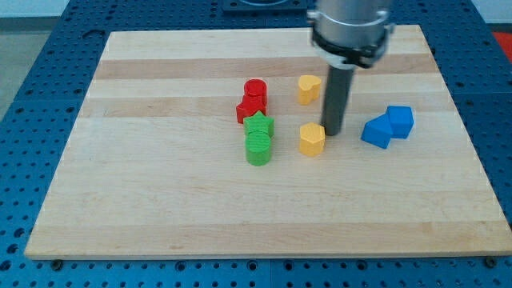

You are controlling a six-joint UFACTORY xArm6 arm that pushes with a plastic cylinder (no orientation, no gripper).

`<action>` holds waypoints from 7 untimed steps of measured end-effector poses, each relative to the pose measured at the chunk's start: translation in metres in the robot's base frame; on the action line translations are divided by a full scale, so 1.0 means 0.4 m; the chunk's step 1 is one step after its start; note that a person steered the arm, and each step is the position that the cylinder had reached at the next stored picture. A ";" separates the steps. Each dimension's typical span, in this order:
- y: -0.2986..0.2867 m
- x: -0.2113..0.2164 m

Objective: Push yellow hexagon closer to the blue triangle

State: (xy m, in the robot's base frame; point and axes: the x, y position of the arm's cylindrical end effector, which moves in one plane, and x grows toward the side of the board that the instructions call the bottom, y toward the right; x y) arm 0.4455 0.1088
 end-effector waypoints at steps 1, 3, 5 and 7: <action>0.079 0.043; 0.079 0.043; -0.017 0.246; -0.147 0.255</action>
State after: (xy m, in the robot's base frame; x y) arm 0.5476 0.0500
